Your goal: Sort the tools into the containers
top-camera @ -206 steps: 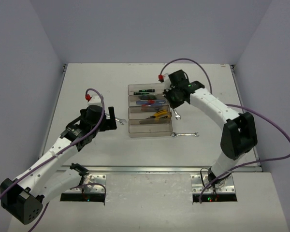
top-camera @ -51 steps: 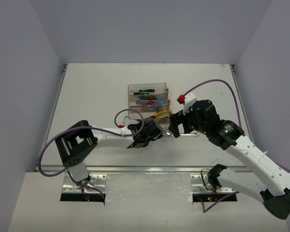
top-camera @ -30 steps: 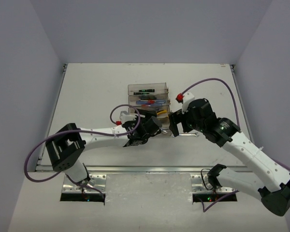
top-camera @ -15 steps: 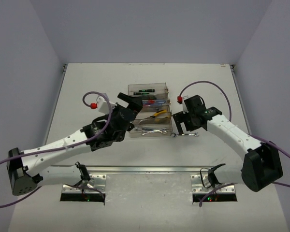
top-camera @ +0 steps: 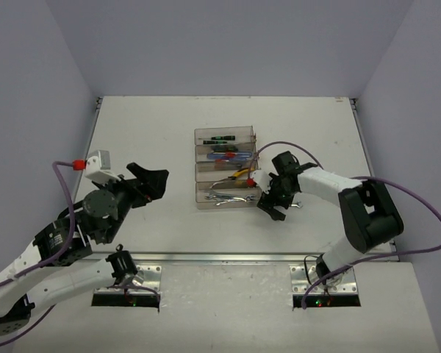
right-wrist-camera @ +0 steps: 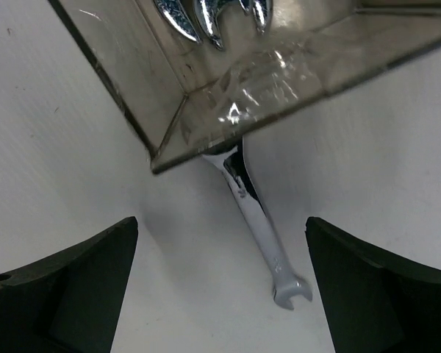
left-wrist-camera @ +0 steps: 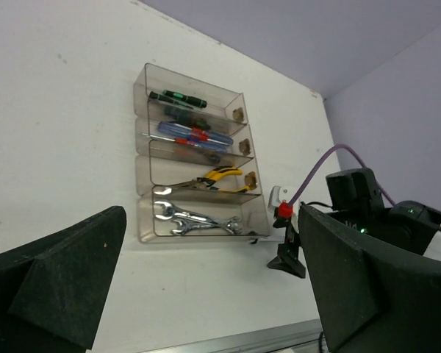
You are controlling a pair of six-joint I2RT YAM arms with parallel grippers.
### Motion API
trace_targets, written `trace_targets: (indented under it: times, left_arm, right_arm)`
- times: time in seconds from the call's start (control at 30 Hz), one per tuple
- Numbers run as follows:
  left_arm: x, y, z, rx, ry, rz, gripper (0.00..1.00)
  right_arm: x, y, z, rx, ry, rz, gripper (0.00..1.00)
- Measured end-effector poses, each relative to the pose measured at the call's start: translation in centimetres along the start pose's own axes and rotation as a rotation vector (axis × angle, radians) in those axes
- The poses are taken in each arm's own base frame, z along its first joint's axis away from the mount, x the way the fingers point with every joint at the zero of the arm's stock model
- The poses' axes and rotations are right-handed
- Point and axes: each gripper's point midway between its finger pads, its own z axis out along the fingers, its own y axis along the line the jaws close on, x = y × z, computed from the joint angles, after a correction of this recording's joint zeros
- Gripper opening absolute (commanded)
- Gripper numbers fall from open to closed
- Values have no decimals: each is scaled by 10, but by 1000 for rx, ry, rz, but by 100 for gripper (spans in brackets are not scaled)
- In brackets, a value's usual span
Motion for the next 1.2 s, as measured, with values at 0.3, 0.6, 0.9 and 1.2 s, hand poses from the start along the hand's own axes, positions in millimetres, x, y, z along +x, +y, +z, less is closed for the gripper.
trace_targets:
  times: [0.3, 0.6, 0.9, 1.2]
  left_arm:
    - [51, 48, 8, -114, 102, 208, 100]
    - [27, 53, -9, -58, 16, 124, 100]
    - [18, 57, -15, -44, -19, 90, 100]
    - [18, 57, -15, -47, -19, 94, 100]
  right_arm:
    - [-10, -30, 13, -28, -42, -76, 73]
    - [-10, -30, 14, -28, -52, -98, 50]
    - [-2, -31, 12, -3, -13, -95, 2]
    - [6, -37, 6, 43, 30, -50, 0]
